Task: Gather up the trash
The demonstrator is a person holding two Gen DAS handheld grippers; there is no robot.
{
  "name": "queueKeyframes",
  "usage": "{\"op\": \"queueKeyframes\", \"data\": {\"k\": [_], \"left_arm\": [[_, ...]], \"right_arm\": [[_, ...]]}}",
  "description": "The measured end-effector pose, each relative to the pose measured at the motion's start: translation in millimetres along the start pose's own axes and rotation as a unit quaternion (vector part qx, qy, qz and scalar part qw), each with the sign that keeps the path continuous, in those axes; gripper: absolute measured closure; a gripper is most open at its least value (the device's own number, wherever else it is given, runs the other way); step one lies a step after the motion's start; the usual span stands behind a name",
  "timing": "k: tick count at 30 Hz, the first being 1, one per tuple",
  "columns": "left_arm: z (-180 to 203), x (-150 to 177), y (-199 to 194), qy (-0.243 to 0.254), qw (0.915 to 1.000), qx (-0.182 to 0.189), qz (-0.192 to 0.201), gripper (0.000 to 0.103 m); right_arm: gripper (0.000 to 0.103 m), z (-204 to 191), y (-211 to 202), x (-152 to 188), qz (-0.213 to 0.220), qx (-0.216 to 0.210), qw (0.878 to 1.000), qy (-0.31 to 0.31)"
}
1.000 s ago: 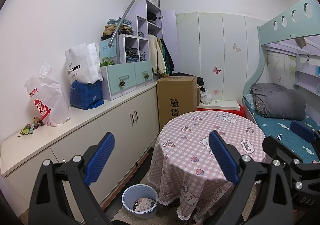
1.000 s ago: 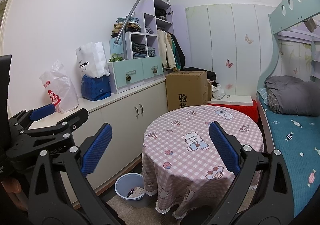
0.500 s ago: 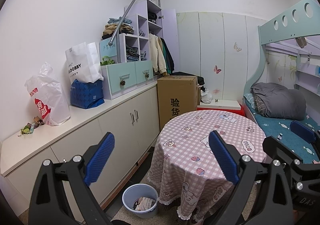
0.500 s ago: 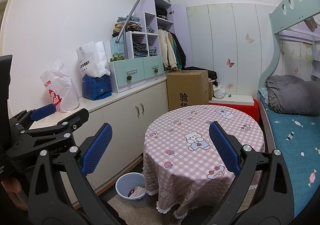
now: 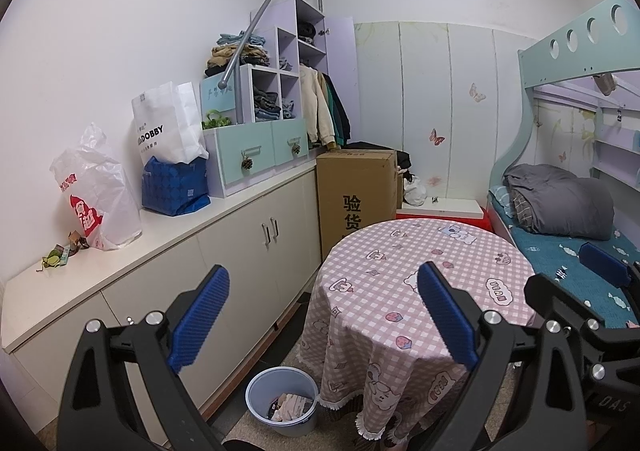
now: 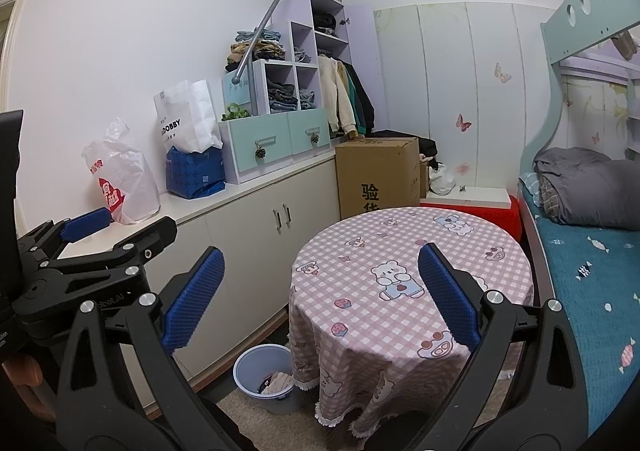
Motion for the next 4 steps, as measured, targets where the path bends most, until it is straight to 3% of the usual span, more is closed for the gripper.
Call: {"op": "queueKeyframes", "data": {"k": [4], "left_arm": [[-0.8,4.0,10.3,0.002,0.9999,-0.003,-0.01,0.01]], "right_arm": [[0.007,6.0,11.5,3.0,-0.01,-0.004,1.0,0.007]]}}
Point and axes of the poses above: each gripper's, at about its wrist camera, not at the fingertips, and y roughly the way its jaws point, z to its right, x to its underside, the point moved 9 cm from there along y, roughly the way its jaws point, and after that the axes turned 8 degrees about -x, right-handed, at the moved point
